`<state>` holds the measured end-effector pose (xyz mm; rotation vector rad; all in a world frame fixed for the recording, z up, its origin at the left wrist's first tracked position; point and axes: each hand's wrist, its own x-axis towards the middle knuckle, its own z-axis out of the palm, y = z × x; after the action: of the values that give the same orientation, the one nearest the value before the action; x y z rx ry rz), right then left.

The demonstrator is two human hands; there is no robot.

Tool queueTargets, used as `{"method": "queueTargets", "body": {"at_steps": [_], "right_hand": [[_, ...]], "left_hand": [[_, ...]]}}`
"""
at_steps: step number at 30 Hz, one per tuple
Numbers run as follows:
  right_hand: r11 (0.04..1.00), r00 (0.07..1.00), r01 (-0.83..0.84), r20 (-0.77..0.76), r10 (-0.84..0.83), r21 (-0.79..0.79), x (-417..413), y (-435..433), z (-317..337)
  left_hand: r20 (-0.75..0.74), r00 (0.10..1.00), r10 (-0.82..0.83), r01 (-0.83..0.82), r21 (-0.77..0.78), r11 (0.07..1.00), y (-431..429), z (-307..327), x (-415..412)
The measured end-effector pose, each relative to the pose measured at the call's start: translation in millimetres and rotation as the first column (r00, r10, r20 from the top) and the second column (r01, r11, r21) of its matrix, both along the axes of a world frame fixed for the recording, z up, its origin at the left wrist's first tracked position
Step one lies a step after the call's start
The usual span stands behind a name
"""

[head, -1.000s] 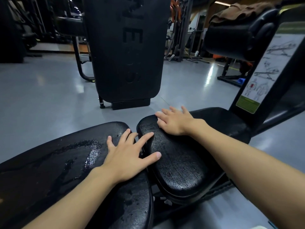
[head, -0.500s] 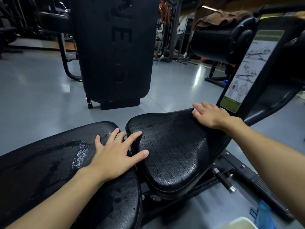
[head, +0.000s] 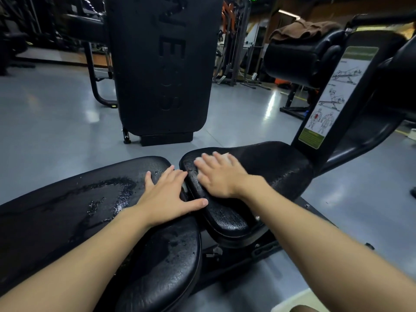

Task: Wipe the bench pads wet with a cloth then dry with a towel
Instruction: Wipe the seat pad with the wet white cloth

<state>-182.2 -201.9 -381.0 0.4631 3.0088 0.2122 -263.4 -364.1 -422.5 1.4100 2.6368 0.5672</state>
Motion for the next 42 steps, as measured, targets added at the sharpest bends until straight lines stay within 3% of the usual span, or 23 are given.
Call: {"method": "queueTargets", "body": {"at_steps": [5, 9, 12, 24, 32, 37, 42], "right_hand": [[0.989, 0.988, -0.15, 0.03, 0.15, -0.012, 3, -28, -8], [0.986, 0.986, -0.154, -0.07, 0.149, -0.068, 9, -24, -7], [0.988, 0.988, -0.152, -0.026, 0.151, -0.042, 11, -16, -9], [0.984, 0.983, 0.146, -0.094, -0.156, -0.1, 77, 88, 21], [0.899, 0.878, 0.395, -0.212, -0.43, -0.189, 121, 150, 22], [0.927, 0.897, 0.361, -0.231, -0.376, -0.106, 109, 125, 11], [0.973, 0.953, 0.218, -0.201, -0.229, -0.074, 94, 62, 3]], "left_hand": [[0.018, 0.998, -0.058, 0.057, 0.071, 0.996, -14, -5, 7], [0.025, 0.999, -0.044, 0.042, 0.078, 0.996, -15, -4, 8], [0.021, 1.0, -0.013, 0.012, 0.052, 0.999, -14, -3, 10], [0.079, 0.991, -0.107, 0.106, 0.013, 0.994, 9, 10, 25], [-0.017, 0.996, -0.088, 0.088, 0.019, 0.996, 16, 1, 28], [-0.024, 0.995, -0.095, 0.096, 0.035, 0.995, 18, 0, 27], [0.075, 0.993, -0.087, 0.077, 0.126, 0.989, 17, 4, 29]]}}
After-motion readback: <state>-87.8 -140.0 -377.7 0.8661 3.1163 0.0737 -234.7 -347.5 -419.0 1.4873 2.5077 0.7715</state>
